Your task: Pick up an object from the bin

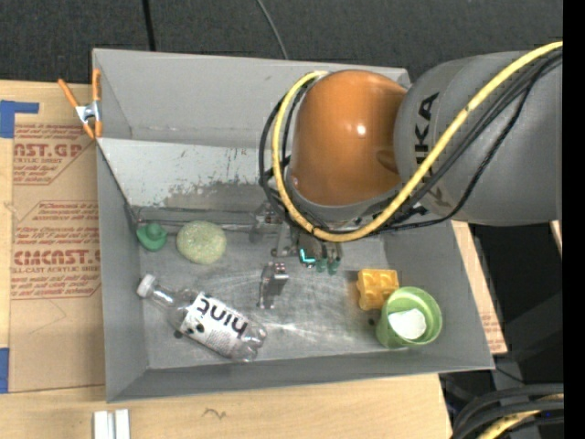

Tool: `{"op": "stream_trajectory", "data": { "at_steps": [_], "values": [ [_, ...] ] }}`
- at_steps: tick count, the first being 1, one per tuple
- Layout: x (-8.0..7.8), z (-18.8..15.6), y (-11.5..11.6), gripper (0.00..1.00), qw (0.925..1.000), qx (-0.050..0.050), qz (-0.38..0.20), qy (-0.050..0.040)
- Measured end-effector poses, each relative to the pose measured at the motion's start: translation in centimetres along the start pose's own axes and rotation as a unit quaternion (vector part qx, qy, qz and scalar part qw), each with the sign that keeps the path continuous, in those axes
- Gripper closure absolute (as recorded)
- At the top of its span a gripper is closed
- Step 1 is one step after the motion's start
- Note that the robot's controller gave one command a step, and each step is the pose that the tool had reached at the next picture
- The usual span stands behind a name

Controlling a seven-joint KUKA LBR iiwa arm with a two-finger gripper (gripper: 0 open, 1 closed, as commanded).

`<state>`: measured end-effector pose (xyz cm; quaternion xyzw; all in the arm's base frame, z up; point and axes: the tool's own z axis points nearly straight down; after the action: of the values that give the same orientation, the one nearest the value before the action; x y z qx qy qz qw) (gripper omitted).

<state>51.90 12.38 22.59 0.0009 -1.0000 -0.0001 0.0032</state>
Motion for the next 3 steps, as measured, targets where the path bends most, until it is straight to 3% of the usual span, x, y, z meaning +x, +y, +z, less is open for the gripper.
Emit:
{"op": "stream_trajectory", "data": {
  "at_steps": [1, 2, 3],
  "values": [
    [-0.2, -0.4, -0.1, 0.0, 1.0, 0.0, 0.001, -0.0038],
    [1.7, 7.9, 1.1, 0.0, 0.9989, -0.001, 0.047, -0.0052],
    [2.4, 11.2, 1.6, 0.0, 0.999, 0.0, 0.045, -0.0011]
  ]
}}
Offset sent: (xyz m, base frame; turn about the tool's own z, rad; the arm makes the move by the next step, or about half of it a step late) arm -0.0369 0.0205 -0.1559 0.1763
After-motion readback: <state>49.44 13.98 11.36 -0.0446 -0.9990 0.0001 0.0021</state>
